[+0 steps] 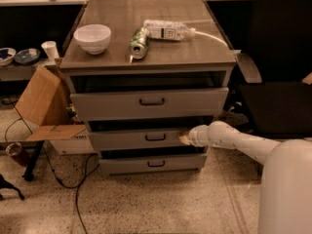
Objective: Close middle drawer
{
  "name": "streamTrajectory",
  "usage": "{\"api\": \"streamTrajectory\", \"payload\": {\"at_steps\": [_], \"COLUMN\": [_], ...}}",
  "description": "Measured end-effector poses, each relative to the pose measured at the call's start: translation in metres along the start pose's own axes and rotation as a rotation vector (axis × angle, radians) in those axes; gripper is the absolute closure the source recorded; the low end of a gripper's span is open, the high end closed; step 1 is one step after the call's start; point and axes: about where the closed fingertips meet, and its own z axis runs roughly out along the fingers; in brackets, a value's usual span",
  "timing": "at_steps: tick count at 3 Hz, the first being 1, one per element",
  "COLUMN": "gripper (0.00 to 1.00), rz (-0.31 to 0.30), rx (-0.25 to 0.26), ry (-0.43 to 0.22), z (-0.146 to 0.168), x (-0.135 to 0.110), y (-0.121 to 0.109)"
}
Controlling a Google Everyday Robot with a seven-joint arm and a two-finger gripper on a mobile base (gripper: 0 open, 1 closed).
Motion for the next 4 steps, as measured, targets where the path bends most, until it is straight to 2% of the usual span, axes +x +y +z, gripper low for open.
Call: {"api": "streamTrajectory", "payload": {"at_steps": [3,4], "gripper": [1.0,0.84], "rz": [-0.01,-0.01], "rx": [0.003,0.003], "ry": [0.0,0.0], "z": [0.0028,0.0028], "x": [-0.003,-0.003], "y": [-0.0002,0.0]}}
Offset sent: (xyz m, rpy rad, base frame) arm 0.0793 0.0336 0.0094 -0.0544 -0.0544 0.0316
